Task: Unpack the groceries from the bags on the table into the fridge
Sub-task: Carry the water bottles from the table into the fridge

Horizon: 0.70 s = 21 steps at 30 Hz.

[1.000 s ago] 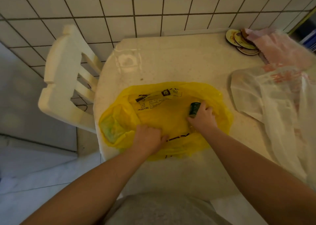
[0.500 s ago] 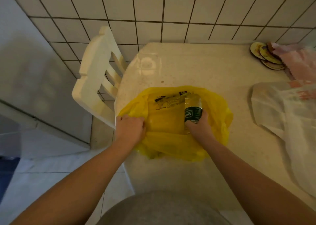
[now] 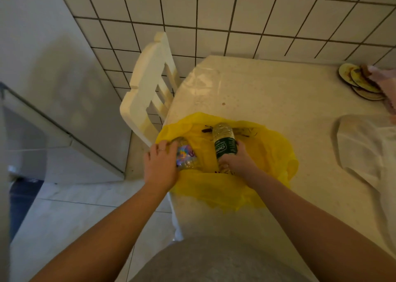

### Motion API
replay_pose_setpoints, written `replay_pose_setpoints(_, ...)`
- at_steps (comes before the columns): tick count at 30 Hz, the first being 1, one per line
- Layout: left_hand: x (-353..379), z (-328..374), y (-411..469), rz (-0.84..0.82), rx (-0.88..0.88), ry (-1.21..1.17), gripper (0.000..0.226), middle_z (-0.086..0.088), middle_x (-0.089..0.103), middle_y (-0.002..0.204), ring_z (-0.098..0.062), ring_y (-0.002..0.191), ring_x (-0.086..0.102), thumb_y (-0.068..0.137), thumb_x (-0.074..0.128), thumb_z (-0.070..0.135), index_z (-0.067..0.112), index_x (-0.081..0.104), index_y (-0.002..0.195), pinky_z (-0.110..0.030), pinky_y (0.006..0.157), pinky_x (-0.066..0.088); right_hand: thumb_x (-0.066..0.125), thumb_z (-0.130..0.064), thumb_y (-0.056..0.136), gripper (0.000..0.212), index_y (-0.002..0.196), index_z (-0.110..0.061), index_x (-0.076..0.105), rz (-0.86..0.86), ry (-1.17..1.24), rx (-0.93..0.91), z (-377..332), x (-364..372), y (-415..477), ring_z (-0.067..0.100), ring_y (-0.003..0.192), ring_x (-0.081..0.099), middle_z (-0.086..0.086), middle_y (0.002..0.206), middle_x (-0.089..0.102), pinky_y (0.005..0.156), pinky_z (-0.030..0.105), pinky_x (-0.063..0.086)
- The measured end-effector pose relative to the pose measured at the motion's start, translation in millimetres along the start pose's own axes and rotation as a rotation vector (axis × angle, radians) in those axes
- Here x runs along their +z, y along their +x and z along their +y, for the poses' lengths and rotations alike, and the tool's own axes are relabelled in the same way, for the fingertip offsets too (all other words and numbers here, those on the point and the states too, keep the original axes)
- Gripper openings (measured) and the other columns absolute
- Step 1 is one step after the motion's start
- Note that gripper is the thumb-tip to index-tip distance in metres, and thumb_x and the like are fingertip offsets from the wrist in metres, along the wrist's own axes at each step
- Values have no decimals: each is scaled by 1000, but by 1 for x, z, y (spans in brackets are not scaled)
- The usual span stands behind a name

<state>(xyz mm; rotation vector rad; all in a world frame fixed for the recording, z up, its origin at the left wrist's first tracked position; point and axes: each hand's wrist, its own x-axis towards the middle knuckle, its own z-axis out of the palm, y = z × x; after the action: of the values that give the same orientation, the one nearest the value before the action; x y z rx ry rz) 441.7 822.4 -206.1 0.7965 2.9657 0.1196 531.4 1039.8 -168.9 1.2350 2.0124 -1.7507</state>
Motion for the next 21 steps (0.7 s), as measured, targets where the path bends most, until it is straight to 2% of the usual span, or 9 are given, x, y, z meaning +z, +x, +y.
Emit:
replay_pose_setpoints(3, 5, -3, 16, -28, 352, 98, 70, -3, 40, 152, -34, 135, 38, 79, 78, 30, 36, 46, 141, -50, 103, 39, 74, -4, 79, 97, 155, -22, 16, -15, 50, -1, -2, -2, -1, 29, 104, 56, 11, 124, 50, 62, 31, 48)
replay_pose_setpoints(6, -1, 2, 36, -101, 499, 231, 69, 0, 41, 153, -33, 139, 35, 81, 76, 33, 38, 45, 143, -51, 103, 38, 77, -2, 75, 97, 153, -21, 23, -19, 104, -6, -4, -8, -3, 29, 106, 58, 11, 124, 54, 75, 39, 53)
replay_pose_setpoints(8, -1, 10, 48, -166, 562, 334, 71, 0, 32, 158, -34, 145, 24, 89, 69, 37, 38, 32, 150, -51, 110, 30, 80, -3, 71, 96, 150, -21, 29, -19, 138, -13, -3, -13, -3, 29, 108, 60, 9, 123, 56, 87, 46, 56)
replay_pose_setpoints(10, 0, 18, 57, -193, 597, 403, 68, 1, 29, 159, -34, 147, 19, 94, 63, 39, 37, 27, 151, -51, 114, 24, 81, -3, 70, 87, 144, -19, 39, -29, 194, -37, -3, -19, -6, 30, 107, 64, 10, 121, 61, 91, 50, 56)
replay_pose_setpoints(12, -3, 23, 63, -194, 624, 422, 60, 1, 35, 156, -32, 146, 23, 96, 58, 40, 34, 31, 150, -51, 114, 23, 81, -1, 71, 70, 133, -13, 50, -45, 264, -67, -5, -27, -9, 32, 102, 68, 12, 115, 67, 88, 49, 57)
replay_pose_setpoints(16, -15, 27, 69, -214, 555, 356, 61, -1, 40, 148, -28, 141, 33, 90, 64, 39, 30, 39, 144, -50, 115, 23, 79, -4, 68, 65, 128, -4, 55, -77, 450, -156, -9, -42, -13, 32, 89, 70, 17, 106, 71, 78, 46, 57)
replay_pose_setpoints(19, -21, 30, 71, -141, 471, 239, 58, -3, 46, 138, -29, 128, 42, 84, 66, 42, 28, 44, 136, -44, 106, 31, 69, 5, 82, 51, 129, -6, 53, -82, 632, -204, -14, -53, -15, 35, 91, 68, 23, 111, 68, 78, 49, 53)
replay_pose_setpoints(21, -27, 33, 73, -96, 419, 165, 56, -4, 48, 132, -30, 118, 47, 84, 66, 46, 27, 45, 132, -41, 95, 37, 66, 2, 86, 48, 131, -9, 52, -94, 726, -207, -21, -58, -18, 34, 87, 69, 24, 109, 68, 71, 48, 55)
